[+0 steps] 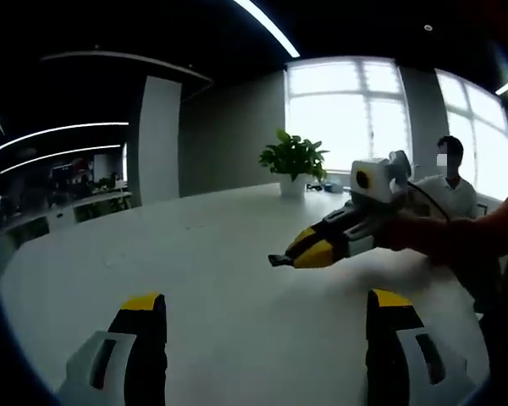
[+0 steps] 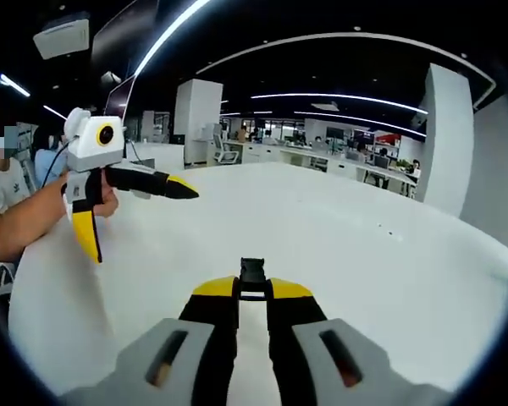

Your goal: Snap the two parts of the plastic buckle together until the buckle closes and remains connected.

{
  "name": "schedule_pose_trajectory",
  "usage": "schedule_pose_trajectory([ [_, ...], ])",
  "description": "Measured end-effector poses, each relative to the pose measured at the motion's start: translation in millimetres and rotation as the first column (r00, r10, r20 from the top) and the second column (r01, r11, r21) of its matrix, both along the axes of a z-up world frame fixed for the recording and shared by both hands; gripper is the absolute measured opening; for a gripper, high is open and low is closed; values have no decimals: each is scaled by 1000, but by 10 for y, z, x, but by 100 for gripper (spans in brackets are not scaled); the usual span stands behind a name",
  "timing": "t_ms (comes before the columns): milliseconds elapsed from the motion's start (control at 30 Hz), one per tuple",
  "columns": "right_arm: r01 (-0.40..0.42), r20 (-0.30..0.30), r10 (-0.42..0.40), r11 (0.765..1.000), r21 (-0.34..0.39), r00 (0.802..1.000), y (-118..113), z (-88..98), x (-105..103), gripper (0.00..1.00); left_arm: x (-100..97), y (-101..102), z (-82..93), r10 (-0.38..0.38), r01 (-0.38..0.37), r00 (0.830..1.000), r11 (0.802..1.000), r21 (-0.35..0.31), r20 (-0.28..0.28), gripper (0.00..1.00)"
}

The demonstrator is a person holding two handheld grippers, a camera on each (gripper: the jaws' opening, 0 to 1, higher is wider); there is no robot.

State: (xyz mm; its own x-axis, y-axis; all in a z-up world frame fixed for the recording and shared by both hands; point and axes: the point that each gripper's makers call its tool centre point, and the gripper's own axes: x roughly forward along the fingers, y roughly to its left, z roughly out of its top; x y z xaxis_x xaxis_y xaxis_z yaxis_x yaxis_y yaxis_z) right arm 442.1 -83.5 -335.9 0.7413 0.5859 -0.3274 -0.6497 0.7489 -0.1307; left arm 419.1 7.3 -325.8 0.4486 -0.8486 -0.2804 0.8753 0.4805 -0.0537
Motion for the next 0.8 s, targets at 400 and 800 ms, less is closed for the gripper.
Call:
schedule_pose_trajectory([
  [400, 37, -7, -37, 999, -9, 999, 17, -54, 169, 10, -34, -33, -48, -7, 6, 1000, 1000, 30, 29, 100],
  [800, 53, -11, -53, 998, -23, 999, 71, -76, 313, 10, 6, 19, -60, 12, -12, 1000, 1000, 20, 11, 100],
])
